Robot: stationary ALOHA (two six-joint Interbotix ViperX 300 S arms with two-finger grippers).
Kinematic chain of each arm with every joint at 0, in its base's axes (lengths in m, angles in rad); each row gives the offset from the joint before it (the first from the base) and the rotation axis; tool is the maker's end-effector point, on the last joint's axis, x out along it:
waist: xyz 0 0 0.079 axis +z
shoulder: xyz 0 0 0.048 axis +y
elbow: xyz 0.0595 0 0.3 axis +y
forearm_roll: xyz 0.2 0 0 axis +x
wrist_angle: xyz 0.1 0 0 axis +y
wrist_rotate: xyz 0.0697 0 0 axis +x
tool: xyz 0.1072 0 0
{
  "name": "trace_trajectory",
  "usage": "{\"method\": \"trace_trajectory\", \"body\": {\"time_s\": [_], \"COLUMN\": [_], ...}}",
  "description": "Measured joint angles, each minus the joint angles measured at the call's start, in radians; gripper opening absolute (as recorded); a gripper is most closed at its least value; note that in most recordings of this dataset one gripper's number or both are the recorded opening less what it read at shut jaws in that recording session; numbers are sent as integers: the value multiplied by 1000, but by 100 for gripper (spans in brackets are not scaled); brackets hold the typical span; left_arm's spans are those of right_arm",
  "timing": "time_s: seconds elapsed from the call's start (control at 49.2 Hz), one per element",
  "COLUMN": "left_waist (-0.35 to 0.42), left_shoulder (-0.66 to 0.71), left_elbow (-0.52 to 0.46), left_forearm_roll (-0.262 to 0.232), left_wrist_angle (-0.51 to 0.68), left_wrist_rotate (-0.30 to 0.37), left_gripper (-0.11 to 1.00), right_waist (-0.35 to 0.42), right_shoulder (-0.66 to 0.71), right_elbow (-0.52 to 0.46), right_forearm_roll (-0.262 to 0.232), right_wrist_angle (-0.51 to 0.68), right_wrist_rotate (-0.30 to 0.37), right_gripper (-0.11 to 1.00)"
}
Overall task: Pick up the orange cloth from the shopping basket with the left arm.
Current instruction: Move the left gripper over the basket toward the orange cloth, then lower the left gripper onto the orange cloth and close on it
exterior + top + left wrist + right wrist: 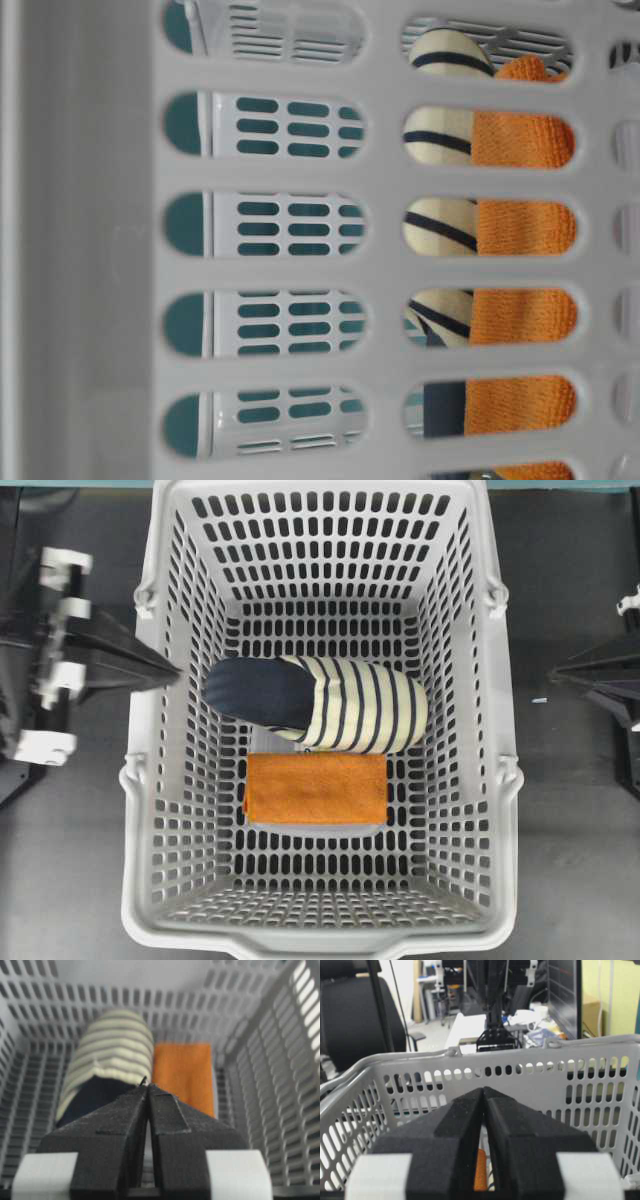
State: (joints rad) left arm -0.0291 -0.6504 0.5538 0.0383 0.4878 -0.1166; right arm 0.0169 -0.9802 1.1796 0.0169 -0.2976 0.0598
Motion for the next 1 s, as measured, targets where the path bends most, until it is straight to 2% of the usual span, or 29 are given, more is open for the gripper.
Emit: {"method": "trace_trajectory", "body": {"time_s": [0.203, 0.406, 0.549, 0.752, 0.833, 0.996], "left_waist": [-46, -72, -75, -100, -110, -123], "left_shoulder": [239, 454, 568, 644, 664, 710], "left_elbow": [-235, -408, -477, -494, -494, -494], "left_forearm_roll": [2, 2, 2, 2, 2, 2], "left_wrist_angle": [247, 391, 426, 430, 428, 410], "left_wrist_rotate": [8, 6, 9, 46, 43, 38], "left_gripper": [0, 0, 0, 2, 16, 64], "right_waist": [2, 2, 2, 3, 3, 3], "right_shoulder": [-9, -12, -12, -26, -38, -66], "right_elbow": [0, 0, 2, 3, 2, 5], "right_forearm_roll": [0, 0, 0, 0, 0, 0], "right_wrist_angle": [0, 0, 0, 2, 2, 14], "right_wrist_rotate": [0, 0, 0, 0, 0, 0], "right_gripper": [0, 0, 0, 0, 0, 0]}}
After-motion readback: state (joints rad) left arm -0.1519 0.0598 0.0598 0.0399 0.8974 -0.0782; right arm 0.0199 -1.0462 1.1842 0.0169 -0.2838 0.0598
